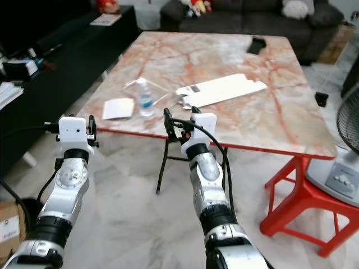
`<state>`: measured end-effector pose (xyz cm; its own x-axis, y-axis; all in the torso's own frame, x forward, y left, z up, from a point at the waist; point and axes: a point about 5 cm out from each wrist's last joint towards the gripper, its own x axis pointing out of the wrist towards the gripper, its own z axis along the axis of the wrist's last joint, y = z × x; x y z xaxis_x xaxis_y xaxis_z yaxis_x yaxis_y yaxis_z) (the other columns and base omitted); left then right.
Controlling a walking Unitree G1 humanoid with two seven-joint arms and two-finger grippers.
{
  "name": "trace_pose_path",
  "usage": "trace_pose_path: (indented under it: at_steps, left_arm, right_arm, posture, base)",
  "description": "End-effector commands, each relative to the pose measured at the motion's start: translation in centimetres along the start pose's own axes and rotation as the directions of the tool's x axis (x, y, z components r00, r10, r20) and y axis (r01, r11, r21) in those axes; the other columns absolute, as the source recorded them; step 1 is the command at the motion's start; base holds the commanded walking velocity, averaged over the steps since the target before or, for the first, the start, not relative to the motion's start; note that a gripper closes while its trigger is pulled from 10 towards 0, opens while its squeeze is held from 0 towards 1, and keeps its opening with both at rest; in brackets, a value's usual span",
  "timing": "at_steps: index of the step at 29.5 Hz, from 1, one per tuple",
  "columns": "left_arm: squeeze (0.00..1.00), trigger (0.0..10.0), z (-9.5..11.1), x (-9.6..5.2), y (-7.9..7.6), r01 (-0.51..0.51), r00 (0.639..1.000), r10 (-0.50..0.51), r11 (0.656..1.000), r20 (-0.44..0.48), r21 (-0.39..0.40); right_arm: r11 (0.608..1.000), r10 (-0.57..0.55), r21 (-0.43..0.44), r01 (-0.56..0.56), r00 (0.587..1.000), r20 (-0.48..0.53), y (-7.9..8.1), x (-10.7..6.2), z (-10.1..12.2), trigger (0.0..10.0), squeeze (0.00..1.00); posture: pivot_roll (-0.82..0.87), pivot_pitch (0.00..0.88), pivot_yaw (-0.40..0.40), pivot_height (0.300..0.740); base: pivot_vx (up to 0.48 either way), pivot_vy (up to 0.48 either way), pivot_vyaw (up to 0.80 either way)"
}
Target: Picking trash to rubbish bin
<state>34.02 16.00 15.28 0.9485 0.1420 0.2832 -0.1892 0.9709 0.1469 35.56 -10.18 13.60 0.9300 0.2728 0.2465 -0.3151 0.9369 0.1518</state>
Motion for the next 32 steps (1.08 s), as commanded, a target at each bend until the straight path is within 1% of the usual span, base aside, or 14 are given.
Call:
trace_pose_path:
  at_steps: [1, 6, 9, 11, 14, 16, 17, 19, 22, 32]
  left_arm:
    - [0.0, 10.0, 0.4, 0.2, 0.3, -0.001, 1.0, 0.001, 1.0, 0.011, 0.011]
    - [0.0, 10.0, 0.6, 0.2, 0.1, -0.001, 1.0, 0.0, 1.0, 0.018, 0.004]
    - [0.0, 10.0, 0.8, 0.2, 0.1, -0.002, 1.0, 0.002, 1.0, 0.022, 0.0]
    - [0.0, 10.0, 1.0, 0.2, 0.1, -0.002, 1.0, 0.002, 1.0, 0.026, -0.002]
    - [0.0, 10.0, 1.2, 0.3, 0.1, -0.002, 0.999, 0.003, 1.0, 0.033, -0.006]
    - [0.0, 10.0, 1.3, 0.4, 0.0, -0.002, 0.999, 0.002, 1.0, 0.037, -0.007]
    - [0.0, 10.0, 1.4, 0.4, 0.0, -0.002, 0.999, 0.002, 1.0, 0.037, -0.007]
    - [0.0, 10.0, 1.4, 0.4, 0.0, -0.002, 0.999, 0.002, 1.0, 0.037, -0.007]
    - [0.0, 10.0, 1.6, 0.4, 0.0, -0.002, 0.999, 0.002, 1.0, 0.042, -0.01]
    - [0.0, 10.0, 2.3, 0.6, 0.0, -0.001, 0.998, 0.002, 1.0, 0.065, -0.018]
  right_arm:
    - [1.0, 0.009, 0.015, -0.01, 0.999, 0.034, 0.5, 0.5, 0.8, 10.0, 0.0]
    - [1.0, 0.016, 0.011, -0.017, 0.999, 0.031, 0.7, 0.6, 0.8, 10.0, 0.0]
    - [0.999, 0.042, -0.002, -0.042, 0.998, 0.048, 1.0, 0.5, 1.0, 10.0, 0.0]
    - [0.998, 0.059, -0.019, -0.058, 0.997, 0.058, 1.1, 0.5, 1.1, 10.0, 0.0]
    - [0.999, 0.049, -0.002, -0.049, 0.997, 0.065, 1.1, 0.4, 1.2, 10.0, 0.0]
    - [0.999, 0.029, 0.034, -0.031, 0.998, 0.061, 0.9, 0.5, 1.1, 10.0, 0.0]
    - [0.999, 0.026, 0.038, -0.029, 0.998, 0.061, 0.9, 0.5, 1.1, 10.0, 0.0]
    - [0.999, 0.026, 0.038, -0.029, 0.998, 0.061, 0.9, 0.5, 1.1, 10.0, 0.0]
    - [0.998, 0.059, -0.007, -0.059, 0.996, 0.06, 1.1, 0.5, 1.2, 10.0, 0.0]
    - [0.998, 0.063, 0.004, -0.063, 0.996, 0.069, 1.2, 0.6, 1.5, 10.0, 0.0]
  posture:
    - [0.03, 0.042, 0.018, 0.74]
    - [0.03, 0.046, 0.014, 0.74]
    - [0.03, 0.046, 0.014, 0.74]
    - [0.04, 0.046, 0.012, 0.74]
    - [0.04, 0.046, 0.012, 0.74]
    - [0.04, 0.044, 0.012, 0.74]
    - [0.04, 0.044, 0.012, 0.74]
    - [0.04, 0.044, 0.012, 0.74]
    - [0.03, 0.045, 0.013, 0.74]
    - [0.03, 0.041, 0.011, 0.74]
  base:
    - [0.33, 0.0, 0.0]
    - [0.326, 0.0, 0.0]
    - [0.328, 0.0, 0.0]
    - [0.324, 0.0, 0.66]
    - [0.328, 0.0, 0.8]
    - [0.33, 0.0, 0.0]
    - [0.33, 0.0, 0.0]
    - [0.33, 0.0, 0.0]
    - [0.33, 0.0, 0.0]
    - [0.327, 0.0, 0.0]
